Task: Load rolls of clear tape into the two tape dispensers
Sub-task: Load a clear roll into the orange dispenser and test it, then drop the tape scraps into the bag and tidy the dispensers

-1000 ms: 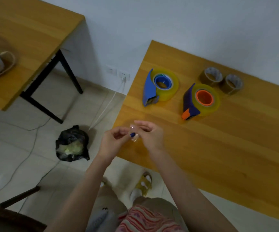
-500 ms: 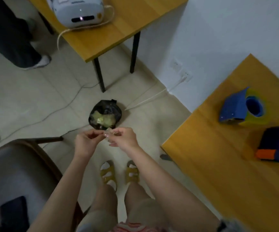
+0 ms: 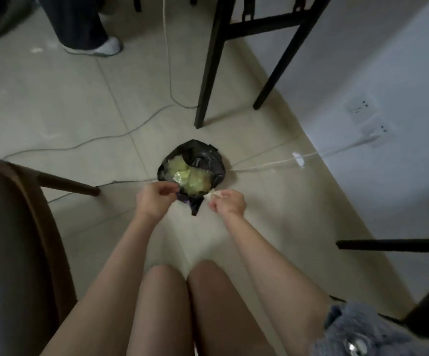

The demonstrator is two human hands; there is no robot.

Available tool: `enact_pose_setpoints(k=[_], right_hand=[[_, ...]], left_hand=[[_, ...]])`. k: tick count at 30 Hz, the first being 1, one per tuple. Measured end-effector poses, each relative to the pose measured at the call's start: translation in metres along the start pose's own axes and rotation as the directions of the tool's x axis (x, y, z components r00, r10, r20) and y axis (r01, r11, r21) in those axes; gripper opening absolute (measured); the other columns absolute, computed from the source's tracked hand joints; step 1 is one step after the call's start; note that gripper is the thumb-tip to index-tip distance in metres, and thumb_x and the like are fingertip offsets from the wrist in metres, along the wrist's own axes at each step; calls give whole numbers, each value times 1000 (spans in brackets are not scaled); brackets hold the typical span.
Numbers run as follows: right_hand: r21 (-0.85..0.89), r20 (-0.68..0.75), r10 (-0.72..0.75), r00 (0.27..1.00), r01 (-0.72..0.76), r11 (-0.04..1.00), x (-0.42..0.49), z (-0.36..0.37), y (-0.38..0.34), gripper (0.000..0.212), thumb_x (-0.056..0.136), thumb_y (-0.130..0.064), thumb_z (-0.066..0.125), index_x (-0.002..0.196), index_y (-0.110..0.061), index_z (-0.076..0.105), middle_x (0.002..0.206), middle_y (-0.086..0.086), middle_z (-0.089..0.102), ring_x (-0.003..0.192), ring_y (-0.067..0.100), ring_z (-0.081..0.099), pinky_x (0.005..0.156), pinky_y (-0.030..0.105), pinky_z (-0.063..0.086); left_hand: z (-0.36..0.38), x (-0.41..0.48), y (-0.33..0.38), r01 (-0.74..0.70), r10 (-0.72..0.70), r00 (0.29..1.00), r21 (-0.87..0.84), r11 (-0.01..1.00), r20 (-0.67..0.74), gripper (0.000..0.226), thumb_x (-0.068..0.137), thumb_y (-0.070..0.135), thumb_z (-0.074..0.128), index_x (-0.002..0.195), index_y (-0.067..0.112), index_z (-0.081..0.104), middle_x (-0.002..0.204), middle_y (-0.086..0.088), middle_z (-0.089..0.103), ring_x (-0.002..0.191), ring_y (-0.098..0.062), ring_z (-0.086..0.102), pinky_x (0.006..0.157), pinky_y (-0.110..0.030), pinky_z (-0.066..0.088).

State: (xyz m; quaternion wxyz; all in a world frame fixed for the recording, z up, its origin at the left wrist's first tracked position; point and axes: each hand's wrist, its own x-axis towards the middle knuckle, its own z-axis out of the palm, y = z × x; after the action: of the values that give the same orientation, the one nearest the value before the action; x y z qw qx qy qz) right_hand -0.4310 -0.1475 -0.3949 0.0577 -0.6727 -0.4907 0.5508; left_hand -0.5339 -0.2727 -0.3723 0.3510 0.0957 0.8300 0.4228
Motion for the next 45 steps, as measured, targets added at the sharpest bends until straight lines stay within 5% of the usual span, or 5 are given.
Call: enact_pose_setpoints(k=[10, 15, 21, 31, 45], right_hand=[[-151, -42, -401, 915, 391, 908, 191, 88, 53, 12, 87, -1, 59, 82, -11, 59, 78, 12, 66, 58, 22, 65, 65, 43, 57], [-752, 102, -671, 734, 499, 431, 244, 102, 60, 14, 91, -12, 54, 92, -12, 67, 94, 11, 69, 86, 30, 66, 64, 29, 42], [-885, 283, -654, 702, 454, 103, 260, 94, 71, 32, 95, 4, 36, 116, 4, 60, 119, 19, 60, 110, 34, 59, 86, 40, 48], [-484, 33, -535, 844, 482, 731, 145, 38, 61, 14, 87, -11, 62, 96, -10, 74, 94, 9, 73, 87, 25, 67, 75, 26, 49], [-370, 212, -427, 879, 476, 797, -205, -134, -87, 15, 89, -19, 59, 95, -14, 71, 97, 10, 72, 90, 28, 66, 78, 32, 53]], left_hand=[[22, 140, -87, -156, 148, 987, -149, 976, -60, 33, 83, -6, 49, 72, 20, 65, 76, -4, 68, 83, -22, 63, 85, -34, 51], [33, 168, -103, -273, 270, 962, -133, 953, -45, 31, 87, -7, 44, 78, 14, 65, 81, -5, 67, 72, -11, 63, 63, -13, 48], [36, 177, -104, -285, 285, 958, -50, 957, 5, 26, 87, -6, 45, 89, 6, 67, 81, 0, 68, 63, 4, 64, 58, -9, 46], [44, 97, -48, -49, 56, 997, -123, 991, 56, 33, 88, -7, 43, 72, 14, 63, 76, -1, 65, 63, -5, 61, 66, -14, 50], [-51, -164, 168, 48, -44, 998, -85, 995, 47, 29, 92, -3, 38, 80, 12, 61, 81, -4, 62, 69, -11, 59, 62, -18, 43]])
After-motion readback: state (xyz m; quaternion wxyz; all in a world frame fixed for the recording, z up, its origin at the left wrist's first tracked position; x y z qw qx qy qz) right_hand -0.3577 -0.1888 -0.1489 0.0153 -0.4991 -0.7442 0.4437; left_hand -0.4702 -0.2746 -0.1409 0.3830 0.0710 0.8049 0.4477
